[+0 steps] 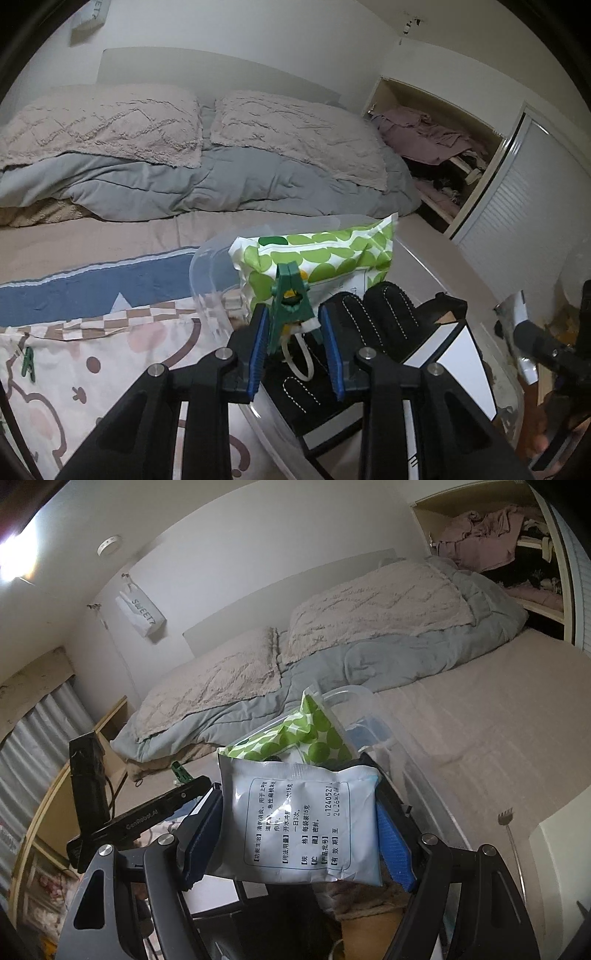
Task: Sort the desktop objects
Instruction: 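Lower the clothespin into the bin with the left tool and open it, then lower the clear packet into the bin and open the right tool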
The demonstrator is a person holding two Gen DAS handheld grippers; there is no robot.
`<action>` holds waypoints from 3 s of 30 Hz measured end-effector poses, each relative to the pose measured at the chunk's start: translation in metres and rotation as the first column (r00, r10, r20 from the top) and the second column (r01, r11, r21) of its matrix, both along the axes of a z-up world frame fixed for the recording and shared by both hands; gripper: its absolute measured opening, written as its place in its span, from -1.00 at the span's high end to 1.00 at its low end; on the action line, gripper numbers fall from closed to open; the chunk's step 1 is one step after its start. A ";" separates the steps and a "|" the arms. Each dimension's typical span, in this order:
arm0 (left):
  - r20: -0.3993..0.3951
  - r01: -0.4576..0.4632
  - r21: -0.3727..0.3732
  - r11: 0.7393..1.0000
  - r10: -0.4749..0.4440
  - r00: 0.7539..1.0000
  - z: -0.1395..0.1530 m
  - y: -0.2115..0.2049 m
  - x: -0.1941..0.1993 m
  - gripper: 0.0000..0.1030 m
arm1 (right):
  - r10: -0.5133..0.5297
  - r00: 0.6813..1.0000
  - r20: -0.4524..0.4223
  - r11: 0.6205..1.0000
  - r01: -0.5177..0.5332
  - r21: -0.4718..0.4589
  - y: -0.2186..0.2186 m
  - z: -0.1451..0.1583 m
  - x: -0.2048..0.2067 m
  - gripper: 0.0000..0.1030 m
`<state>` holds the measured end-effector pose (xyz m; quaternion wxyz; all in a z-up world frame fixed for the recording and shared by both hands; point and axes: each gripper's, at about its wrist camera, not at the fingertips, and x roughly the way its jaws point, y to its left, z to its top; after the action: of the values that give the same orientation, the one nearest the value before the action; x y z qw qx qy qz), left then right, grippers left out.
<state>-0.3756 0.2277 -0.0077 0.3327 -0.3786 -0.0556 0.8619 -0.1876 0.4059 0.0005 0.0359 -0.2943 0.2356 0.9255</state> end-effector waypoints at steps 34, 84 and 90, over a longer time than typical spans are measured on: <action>-0.037 -0.133 -0.058 0.989 0.131 0.991 0.007 -0.032 -0.021 -0.06 | -0.032 0.999 -0.028 0.999 0.032 0.004 0.006 0.013 -0.002 -0.51; -0.133 -0.088 -0.031 0.996 0.083 0.988 0.057 -0.074 0.015 -0.06 | -0.065 0.997 0.045 0.951 0.048 0.306 -0.016 0.056 -0.058 -1.00; -0.161 -0.087 -0.051 0.995 0.078 0.984 0.069 -0.075 0.032 -0.06 | -0.096 0.995 -0.004 0.950 0.093 0.297 -0.025 0.056 -0.030 -1.00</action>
<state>-0.3437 0.1530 0.0616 0.2890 -0.3157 -0.0197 0.9036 -0.2178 0.3812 0.0564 0.1252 -0.2786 0.1074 0.9461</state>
